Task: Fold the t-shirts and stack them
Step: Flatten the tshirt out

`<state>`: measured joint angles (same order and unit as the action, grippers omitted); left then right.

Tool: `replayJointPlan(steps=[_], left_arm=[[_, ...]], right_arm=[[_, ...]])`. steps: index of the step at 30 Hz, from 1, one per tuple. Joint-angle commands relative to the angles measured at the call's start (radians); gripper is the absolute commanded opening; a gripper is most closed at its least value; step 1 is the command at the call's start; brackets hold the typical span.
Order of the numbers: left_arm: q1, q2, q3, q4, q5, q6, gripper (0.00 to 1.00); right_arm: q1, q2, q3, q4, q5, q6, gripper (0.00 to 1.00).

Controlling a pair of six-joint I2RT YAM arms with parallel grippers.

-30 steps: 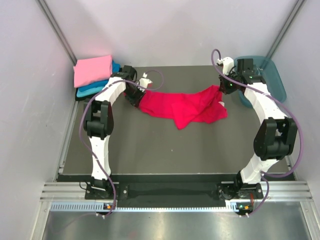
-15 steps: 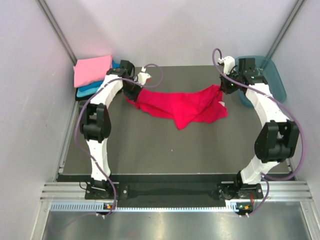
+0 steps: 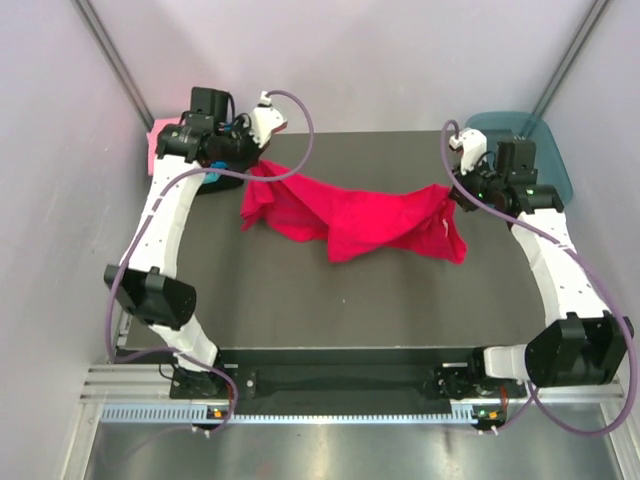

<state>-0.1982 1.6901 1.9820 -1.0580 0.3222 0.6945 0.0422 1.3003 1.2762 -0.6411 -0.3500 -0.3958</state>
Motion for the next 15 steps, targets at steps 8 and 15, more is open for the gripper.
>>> replayJointPlan(steps=[8, 15], left_arm=[[0.006, 0.368, 0.0, 0.255, -0.13, -0.002, 0.13], [-0.01, 0.409, 0.146, 0.227, -0.183, -0.17, 0.34]], right_arm=[[-0.034, 0.085, -0.005, 0.032, 0.023, -0.02, 0.0], [-0.034, 0.073, -0.026, 0.034, 0.019, -0.011, 0.0]])
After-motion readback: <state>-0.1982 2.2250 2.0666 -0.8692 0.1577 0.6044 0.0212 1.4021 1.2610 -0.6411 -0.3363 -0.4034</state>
